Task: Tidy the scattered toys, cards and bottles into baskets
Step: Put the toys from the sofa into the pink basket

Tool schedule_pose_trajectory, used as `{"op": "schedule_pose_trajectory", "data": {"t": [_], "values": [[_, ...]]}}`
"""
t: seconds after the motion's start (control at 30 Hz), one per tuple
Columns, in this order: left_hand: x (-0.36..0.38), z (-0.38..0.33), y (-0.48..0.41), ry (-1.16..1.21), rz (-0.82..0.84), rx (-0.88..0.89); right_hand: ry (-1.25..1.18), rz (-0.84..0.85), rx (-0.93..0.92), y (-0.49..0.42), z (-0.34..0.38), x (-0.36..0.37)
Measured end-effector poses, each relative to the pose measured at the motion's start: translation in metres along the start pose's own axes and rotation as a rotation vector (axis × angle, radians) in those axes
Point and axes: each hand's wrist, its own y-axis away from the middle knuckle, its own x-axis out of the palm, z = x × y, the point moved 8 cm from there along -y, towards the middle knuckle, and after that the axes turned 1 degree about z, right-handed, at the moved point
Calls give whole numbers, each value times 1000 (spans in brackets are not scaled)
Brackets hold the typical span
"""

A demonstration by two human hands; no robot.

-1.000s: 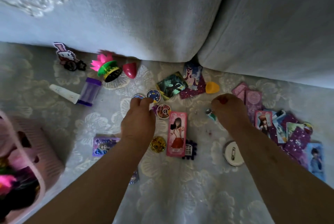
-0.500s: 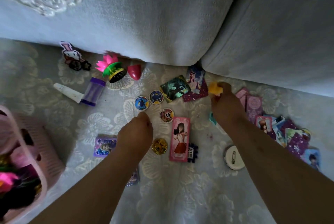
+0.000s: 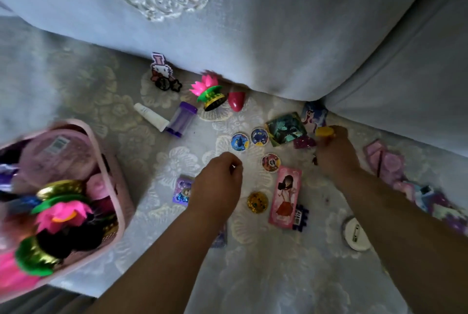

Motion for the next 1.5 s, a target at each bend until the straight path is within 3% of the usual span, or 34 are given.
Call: {"op": "schedule_pose_trajectory", "data": {"t": [0.1,0.2,0.3,0.37,0.43,0.53,0.6,0.7,0.8,0.93,1.03,1.1,1.2,1.3,1.4,1.5], "values": [[-35,2,15,108,-111,-14,-167,93,-135,59,51,22],[-87,20,38,195,-305,-9,-296,294,-280,120,112,61],[-158,60,72,182,-611,-8,-352,540,-413,186,185,109],[-197,94,92,129,-778,-80,-344,649,-503,222,223,135],[-224,130,104,108,-842,-202,-285,687,-598,245,249,158],[-253,165,105,50,-792,-303,-136,640,-741,267,281,184],[-260,181,95,13,-671,-370,-87,603,-824,278,300,196],[-258,205,83,130,-501,-470,-31,687,-872,296,316,219],[-257,212,81,242,-518,-484,-15,700,-949,305,327,217],[-259,182,86,137,-718,-352,-75,544,-934,285,322,195],[-251,149,80,104,-795,-142,-74,355,-748,227,299,183],[-243,130,68,99,-772,-24,88,252,-659,178,282,181],[-228,103,44,195,-618,71,512,215,-707,126,259,199],[-204,81,2,267,-335,-14,849,193,-849,104,239,220],[-177,71,-48,58,-138,-54,885,156,-878,102,226,214],[-150,74,-93,-288,-27,-24,756,130,-816,108,213,187]]}}
